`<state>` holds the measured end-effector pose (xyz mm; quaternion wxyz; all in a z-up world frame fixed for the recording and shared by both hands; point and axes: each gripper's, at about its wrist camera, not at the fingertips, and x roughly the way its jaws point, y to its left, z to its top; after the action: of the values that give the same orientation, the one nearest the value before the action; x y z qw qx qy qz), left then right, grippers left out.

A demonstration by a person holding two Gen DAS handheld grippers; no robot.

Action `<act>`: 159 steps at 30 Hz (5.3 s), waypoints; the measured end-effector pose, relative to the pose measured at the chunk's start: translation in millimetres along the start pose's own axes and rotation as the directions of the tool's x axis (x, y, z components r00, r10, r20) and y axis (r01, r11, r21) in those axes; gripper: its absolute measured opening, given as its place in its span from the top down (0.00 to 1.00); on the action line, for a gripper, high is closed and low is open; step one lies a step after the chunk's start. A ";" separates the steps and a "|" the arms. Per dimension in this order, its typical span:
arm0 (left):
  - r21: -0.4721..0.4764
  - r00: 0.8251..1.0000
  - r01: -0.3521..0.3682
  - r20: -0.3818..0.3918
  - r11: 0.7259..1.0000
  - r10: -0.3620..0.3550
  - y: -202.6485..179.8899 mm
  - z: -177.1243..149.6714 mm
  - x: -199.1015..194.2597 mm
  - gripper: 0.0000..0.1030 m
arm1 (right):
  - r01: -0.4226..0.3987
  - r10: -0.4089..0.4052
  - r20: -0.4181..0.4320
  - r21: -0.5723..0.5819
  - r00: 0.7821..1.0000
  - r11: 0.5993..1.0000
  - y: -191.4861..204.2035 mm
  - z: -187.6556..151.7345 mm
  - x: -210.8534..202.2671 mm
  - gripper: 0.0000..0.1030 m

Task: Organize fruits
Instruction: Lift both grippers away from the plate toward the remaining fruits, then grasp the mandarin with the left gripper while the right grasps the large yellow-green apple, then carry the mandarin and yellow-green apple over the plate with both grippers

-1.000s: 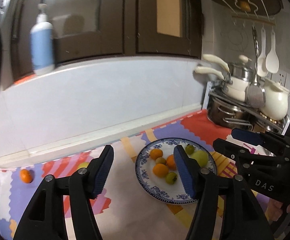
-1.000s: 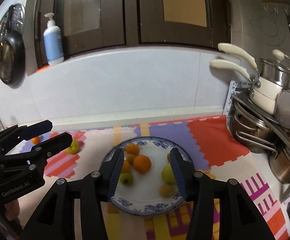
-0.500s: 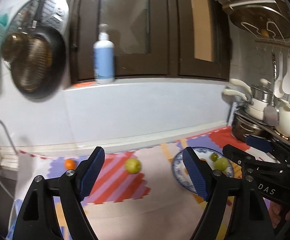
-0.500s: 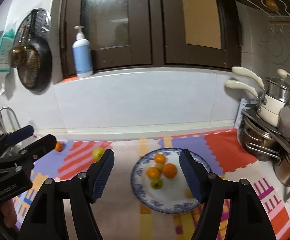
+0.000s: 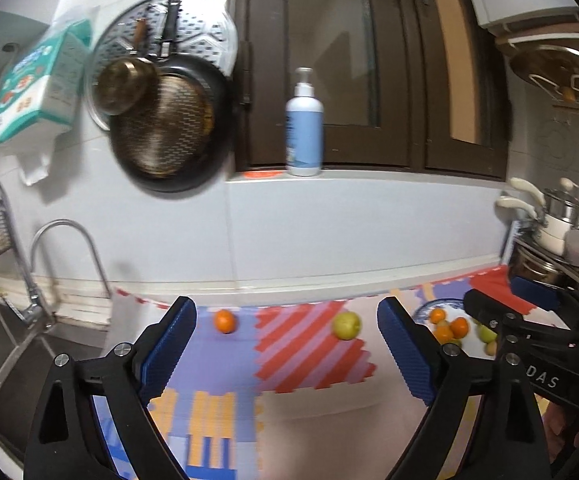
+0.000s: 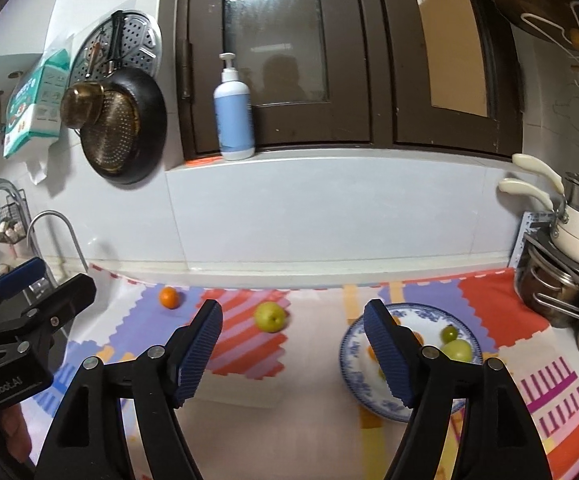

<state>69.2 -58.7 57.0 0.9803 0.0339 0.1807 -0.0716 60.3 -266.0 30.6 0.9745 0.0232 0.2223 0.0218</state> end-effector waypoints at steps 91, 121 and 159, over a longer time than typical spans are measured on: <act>0.053 0.935 0.087 -0.349 0.995 -0.063 100.2 -21.7 230.9 0.65 | 0.120 -0.103 -0.321 0.033 0.941 0.992 61.9 -29.7 213.1 0.51; 0.078 0.959 0.229 -0.187 0.970 -0.212 30.5 19.2 86.3 0.65 | 0.078 -0.072 -0.120 0.043 0.990 0.996 35.1 -5.0 55.1 0.51; 0.147 0.897 0.429 -0.188 0.891 -0.401 -153.0 14.5 76.3 0.65 | 0.146 -0.140 -0.102 0.057 0.985 0.988 -113.5 -11.0 2.0 0.51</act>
<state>121.4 -220.9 36.9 0.9180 0.0903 0.2510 -0.2933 61.0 -378.8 13.6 0.9602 0.0376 0.2713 -0.0543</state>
